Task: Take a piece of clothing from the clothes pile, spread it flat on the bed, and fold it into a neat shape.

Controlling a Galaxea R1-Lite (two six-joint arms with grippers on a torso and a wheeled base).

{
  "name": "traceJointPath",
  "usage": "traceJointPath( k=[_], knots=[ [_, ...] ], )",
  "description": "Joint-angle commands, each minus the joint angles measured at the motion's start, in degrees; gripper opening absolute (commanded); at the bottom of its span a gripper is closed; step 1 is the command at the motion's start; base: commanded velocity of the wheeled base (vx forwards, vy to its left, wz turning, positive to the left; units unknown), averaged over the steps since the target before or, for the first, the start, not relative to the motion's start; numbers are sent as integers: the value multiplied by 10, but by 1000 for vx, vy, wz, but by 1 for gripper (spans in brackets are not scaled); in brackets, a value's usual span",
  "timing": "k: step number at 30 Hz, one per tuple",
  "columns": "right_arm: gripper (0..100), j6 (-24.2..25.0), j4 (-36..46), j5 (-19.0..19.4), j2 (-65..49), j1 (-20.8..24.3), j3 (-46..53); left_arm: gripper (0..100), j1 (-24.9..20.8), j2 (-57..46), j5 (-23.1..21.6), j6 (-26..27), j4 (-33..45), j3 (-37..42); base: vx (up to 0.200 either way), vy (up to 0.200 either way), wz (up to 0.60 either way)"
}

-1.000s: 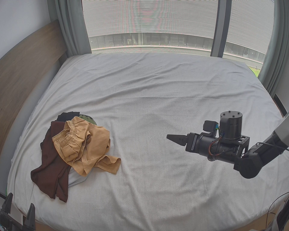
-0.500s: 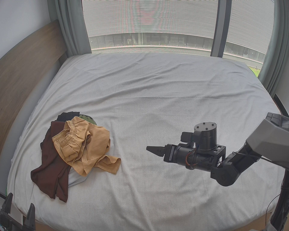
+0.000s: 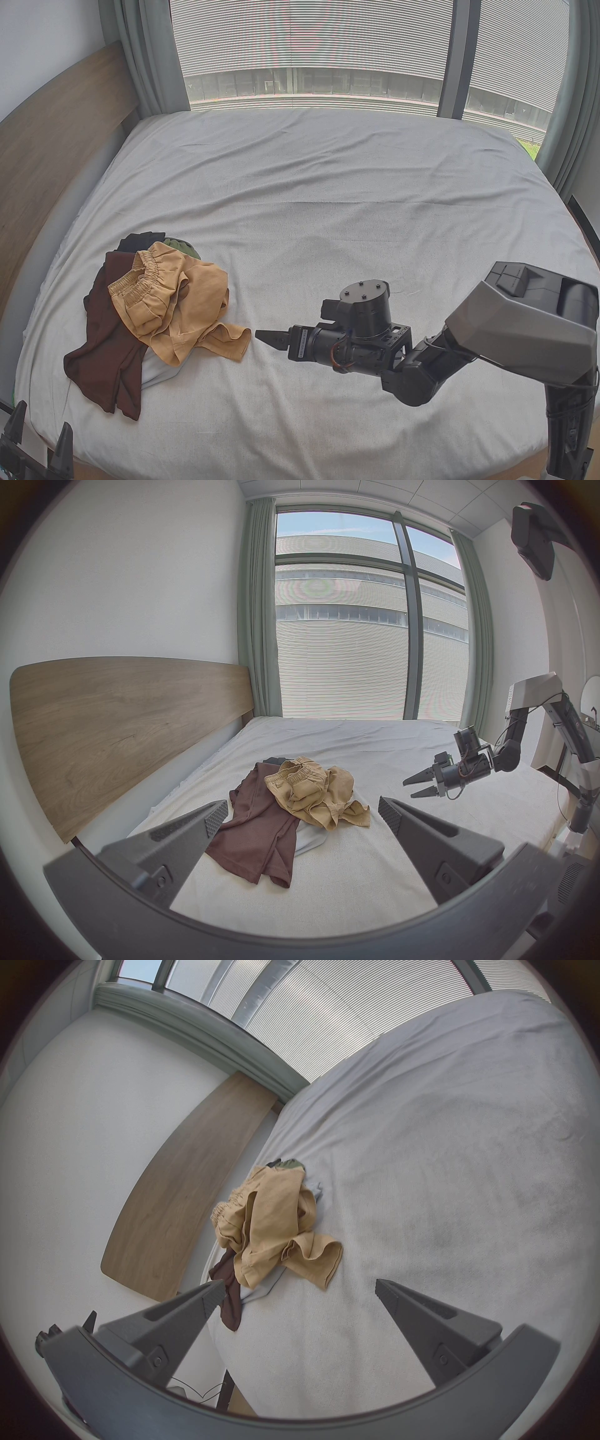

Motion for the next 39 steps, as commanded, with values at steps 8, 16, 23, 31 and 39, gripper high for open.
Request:
traceJointPath(
  k=[8, 16, 23, 31, 39],
  knots=[
    [100, 37, 104, -5, 63, 36, -128, 100, 0, -6, 0, 0, 0, 10, 0, 0, 0],
    [100, 42, 120, -25, 88, 52, -151, 100, 0, -6, 0, 0, 0, 10, 0, 0, 0],
    [100, 41, 115, -28, 94, 63, -152, 100, 0, -6, 0, -1, 0, 10, 0, 0, 0],
    [100, 41, 118, -36, 132, 75, -203, 100, 0, -6, 0, -1, 0, 10, 0, 0, 0],
    [100, 58, 182, -55, 167, 75, -267, 100, 0, -6, 0, -1, 0, 10, 0, 0, 0]
  ],
)
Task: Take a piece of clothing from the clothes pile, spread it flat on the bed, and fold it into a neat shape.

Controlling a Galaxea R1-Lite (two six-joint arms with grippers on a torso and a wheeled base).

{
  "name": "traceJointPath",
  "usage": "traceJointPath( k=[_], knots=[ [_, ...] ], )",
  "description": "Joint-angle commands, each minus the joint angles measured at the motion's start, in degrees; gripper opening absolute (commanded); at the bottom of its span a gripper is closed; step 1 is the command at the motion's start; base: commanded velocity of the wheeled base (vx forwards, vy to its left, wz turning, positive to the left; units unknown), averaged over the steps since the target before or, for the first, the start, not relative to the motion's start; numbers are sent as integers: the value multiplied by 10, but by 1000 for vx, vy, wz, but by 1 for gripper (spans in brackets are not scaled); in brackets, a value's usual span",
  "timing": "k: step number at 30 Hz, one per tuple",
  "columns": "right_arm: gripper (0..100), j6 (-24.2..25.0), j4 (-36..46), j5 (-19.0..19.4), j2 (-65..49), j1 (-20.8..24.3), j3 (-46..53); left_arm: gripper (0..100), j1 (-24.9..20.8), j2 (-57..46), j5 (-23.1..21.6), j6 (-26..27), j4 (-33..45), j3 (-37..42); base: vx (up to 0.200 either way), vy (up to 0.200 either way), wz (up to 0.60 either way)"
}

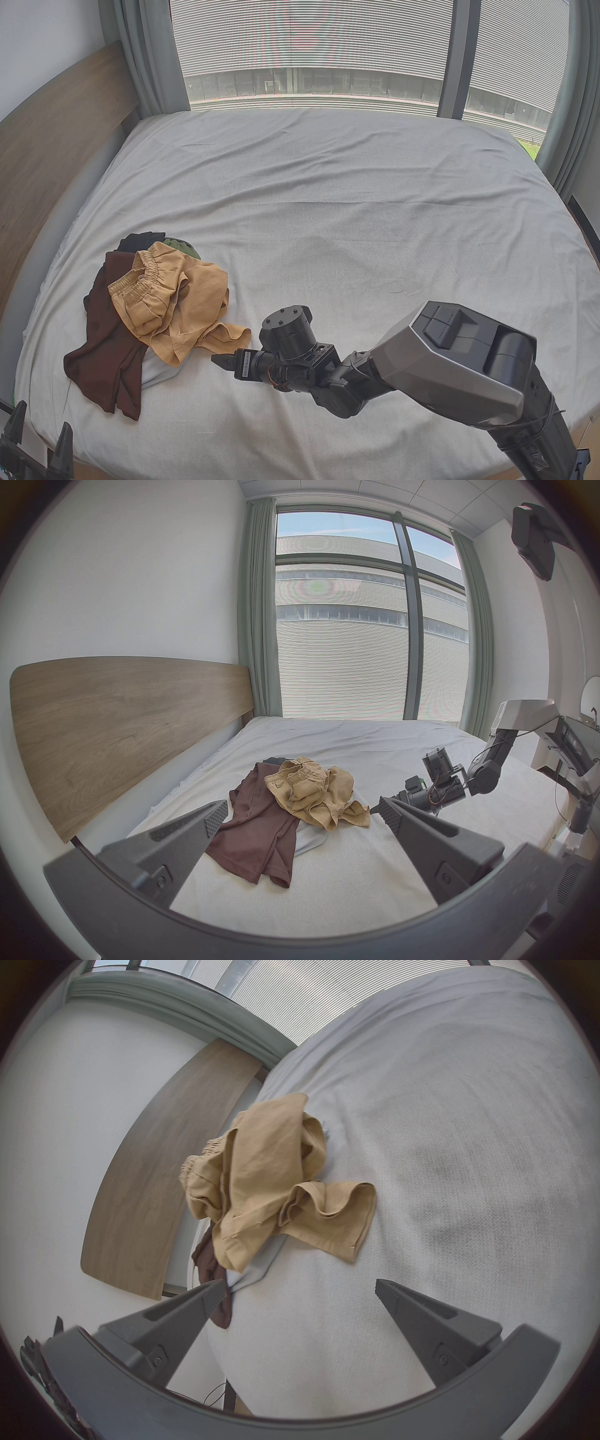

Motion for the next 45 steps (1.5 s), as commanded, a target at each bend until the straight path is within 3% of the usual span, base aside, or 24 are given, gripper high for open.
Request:
traceJointPath(
  k=[1, 29, 39, 45],
  knots=[
    [100, 8, 14, -16, 38, 1, -36, 100, 0, -6, 0, 0, 1, 10, 0, 0, 0],
    [100, 21, 39, -39, 119, -2, -175, 100, 0, -6, 0, 0, 0, 10, 0, 0, 0],
    [100, 30, 116, -40, 159, 2, -289, 100, 0, -6, 1, -3, 0, 10, 0, 0, 0],
    [100, 44, 131, -48, 163, 2, -291, 100, 0, -6, 1, -3, 0, 10, 0, 0, 0]
  ],
)
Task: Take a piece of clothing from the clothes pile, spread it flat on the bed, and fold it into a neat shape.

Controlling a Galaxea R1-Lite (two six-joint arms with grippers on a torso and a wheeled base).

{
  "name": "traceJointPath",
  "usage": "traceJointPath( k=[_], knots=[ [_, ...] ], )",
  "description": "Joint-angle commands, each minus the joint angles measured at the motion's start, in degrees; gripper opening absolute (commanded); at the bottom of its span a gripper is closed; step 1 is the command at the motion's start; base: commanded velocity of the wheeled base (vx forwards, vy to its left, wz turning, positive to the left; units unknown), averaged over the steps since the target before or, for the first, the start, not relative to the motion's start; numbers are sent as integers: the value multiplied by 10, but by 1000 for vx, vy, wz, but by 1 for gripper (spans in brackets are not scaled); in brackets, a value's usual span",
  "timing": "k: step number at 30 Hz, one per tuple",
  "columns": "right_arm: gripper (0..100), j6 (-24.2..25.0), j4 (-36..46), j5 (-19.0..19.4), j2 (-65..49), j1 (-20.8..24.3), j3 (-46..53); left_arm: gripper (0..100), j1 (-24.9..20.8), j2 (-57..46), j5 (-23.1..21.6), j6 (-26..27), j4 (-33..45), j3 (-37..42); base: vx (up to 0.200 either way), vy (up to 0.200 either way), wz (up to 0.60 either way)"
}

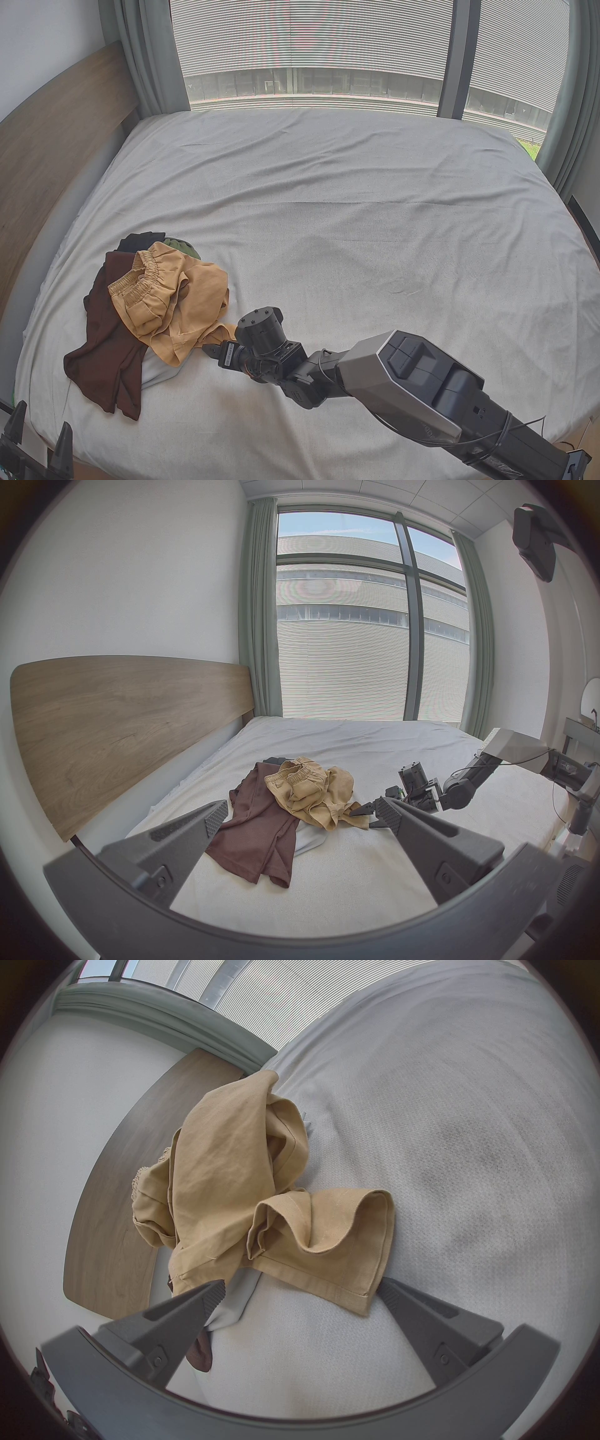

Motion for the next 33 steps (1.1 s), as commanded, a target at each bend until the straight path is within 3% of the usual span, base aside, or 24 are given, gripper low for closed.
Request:
traceJointPath(
  k=[1, 15, 16, 33],
  knots=[
    [100, 2, 2, 0, 11, 1, -8, 100, 0, -6, 0, 0, 0, 10, 0, 0, 0],
    [100, 12, 4, -12, 31, 1, -8, 100, 0, -6, 0, 0, 0, 10, 0, 0, 0],
    [0, 12, 4, -12, 31, 1, -8, 100, 0, -6, 0, 0, 0, 10, 0, 0, 0],
    [0, 16, 2, -22, 38, -3, -8, 100, 0, -6, 1, -1, 0, 10, 0, 0, 0]
  ],
)
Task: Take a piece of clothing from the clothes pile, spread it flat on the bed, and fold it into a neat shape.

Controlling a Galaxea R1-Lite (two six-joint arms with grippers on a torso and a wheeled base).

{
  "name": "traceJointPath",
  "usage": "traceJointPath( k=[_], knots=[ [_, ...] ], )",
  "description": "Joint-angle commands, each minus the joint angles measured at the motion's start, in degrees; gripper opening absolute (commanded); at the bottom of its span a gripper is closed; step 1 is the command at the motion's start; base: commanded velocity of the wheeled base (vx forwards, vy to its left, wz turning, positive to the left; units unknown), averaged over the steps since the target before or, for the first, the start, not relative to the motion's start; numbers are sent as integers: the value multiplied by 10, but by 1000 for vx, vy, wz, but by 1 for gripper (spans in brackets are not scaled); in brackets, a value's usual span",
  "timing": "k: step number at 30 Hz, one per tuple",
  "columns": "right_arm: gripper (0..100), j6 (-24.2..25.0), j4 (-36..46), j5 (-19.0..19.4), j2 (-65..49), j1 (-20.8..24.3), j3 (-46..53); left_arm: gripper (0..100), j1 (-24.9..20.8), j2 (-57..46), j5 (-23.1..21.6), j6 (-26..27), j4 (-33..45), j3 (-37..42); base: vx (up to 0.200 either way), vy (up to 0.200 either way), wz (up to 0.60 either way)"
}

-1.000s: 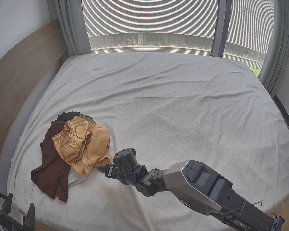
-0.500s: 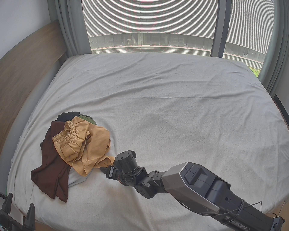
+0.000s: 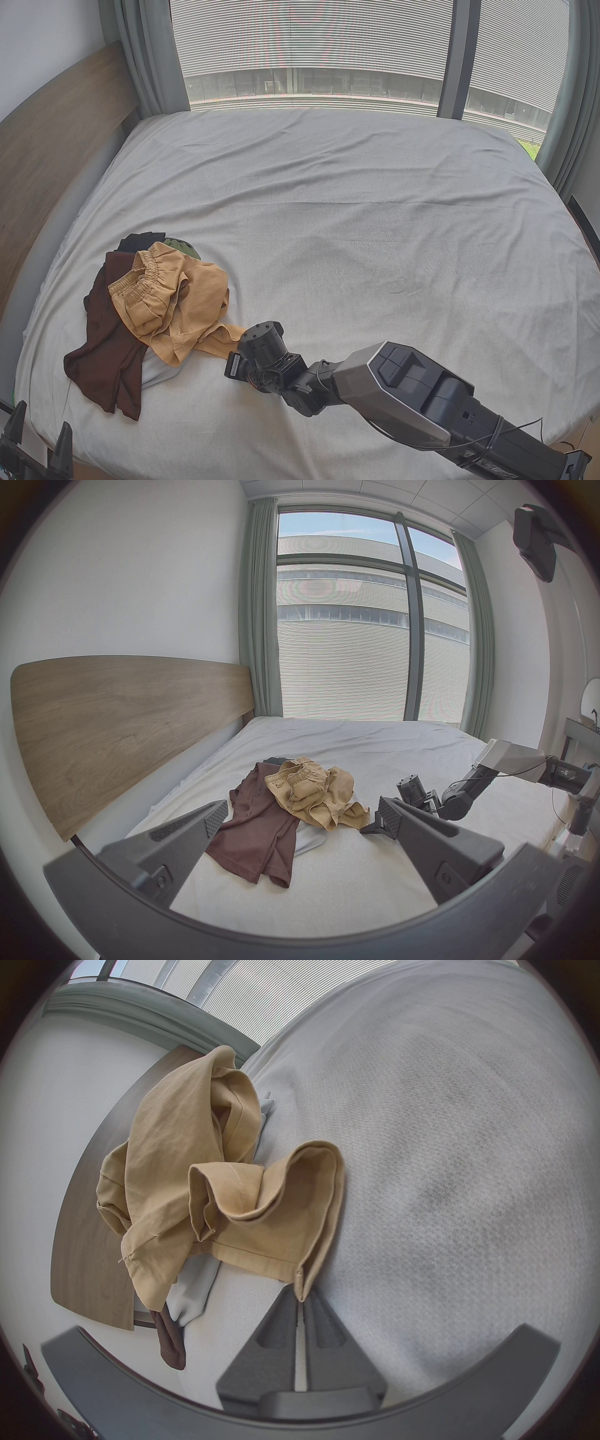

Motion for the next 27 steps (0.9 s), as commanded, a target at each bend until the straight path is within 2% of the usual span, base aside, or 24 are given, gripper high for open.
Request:
traceJointPath(
  k=[1, 10, 11, 14, 20, 27],
  knots=[
    [0, 0, -2, -1, 0, -2, 0, 100, 0, -6, 0, 0, 0, 10, 0, 0, 0],
    [0, 2, -2, -2, 7, 0, 0, 100, 0, -6, 0, 0, 0, 10, 0, 0, 0],
    [100, 2, -2, -4, 11, -1, 0, 100, 0, -6, 0, 0, 0, 10, 0, 0, 0],
    [100, 1, -2, -19, 21, -4, 0, 100, 0, -6, 0, 0, 0, 10, 0, 0, 0],
    [100, 3, -2, -23, 30, -8, 0, 100, 0, -6, 0, 0, 0, 10, 0, 0, 0],
    [100, 1, -1, -58, 58, -17, 0, 100, 0, -6, 0, 0, 0, 10, 0, 0, 0]
  ],
)
